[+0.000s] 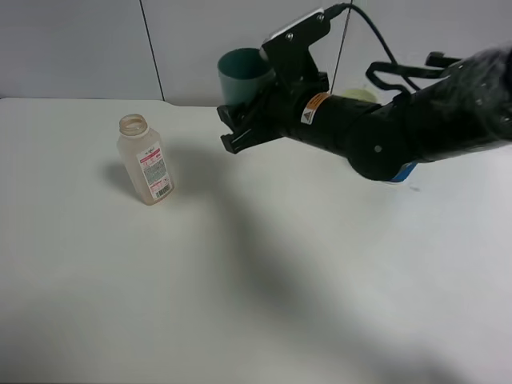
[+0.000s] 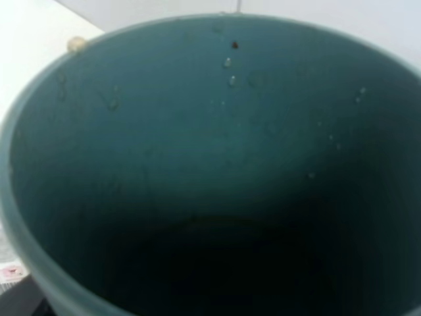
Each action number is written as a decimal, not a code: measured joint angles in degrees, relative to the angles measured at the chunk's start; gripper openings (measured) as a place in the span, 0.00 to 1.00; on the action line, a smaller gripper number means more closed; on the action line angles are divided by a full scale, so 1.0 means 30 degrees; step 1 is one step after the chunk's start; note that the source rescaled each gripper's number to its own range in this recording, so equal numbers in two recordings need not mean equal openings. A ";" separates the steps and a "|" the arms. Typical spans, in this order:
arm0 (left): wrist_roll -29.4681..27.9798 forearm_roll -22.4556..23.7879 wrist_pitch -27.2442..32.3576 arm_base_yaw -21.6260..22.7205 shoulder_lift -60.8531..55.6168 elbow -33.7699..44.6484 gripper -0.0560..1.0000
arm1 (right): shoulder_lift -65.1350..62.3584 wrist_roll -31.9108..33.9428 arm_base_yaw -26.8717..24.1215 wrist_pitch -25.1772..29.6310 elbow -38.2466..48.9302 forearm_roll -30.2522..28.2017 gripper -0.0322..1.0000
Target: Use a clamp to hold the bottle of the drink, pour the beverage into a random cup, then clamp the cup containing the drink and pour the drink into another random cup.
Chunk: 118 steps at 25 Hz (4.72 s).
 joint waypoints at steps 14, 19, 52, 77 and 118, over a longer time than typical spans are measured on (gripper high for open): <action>0.0000 0.0000 0.0000 0.0000 0.0000 0.0000 1.00 | 0.5216 0.2845 0.0095 -0.4233 -0.0050 -0.1091 0.03; 0.0000 0.0000 0.0000 0.0000 0.0000 0.0000 1.00 | 0.6094 0.2861 0.0095 -0.5101 -0.0065 -0.1071 0.03; 0.0000 0.0000 0.0000 0.0000 0.0000 0.0000 1.00 | 0.6323 0.2884 -0.0601 -0.6800 0.2987 -0.0951 0.03; 0.0000 0.0000 0.0000 0.0000 0.0000 0.0000 1.00 | 0.3343 0.2884 0.0165 -0.4756 0.3666 -0.0865 1.00; 0.0000 0.0000 0.0000 0.0000 0.0000 0.0000 1.00 | -1.2168 -0.0369 -1.0750 1.0978 0.0053 -0.0260 1.00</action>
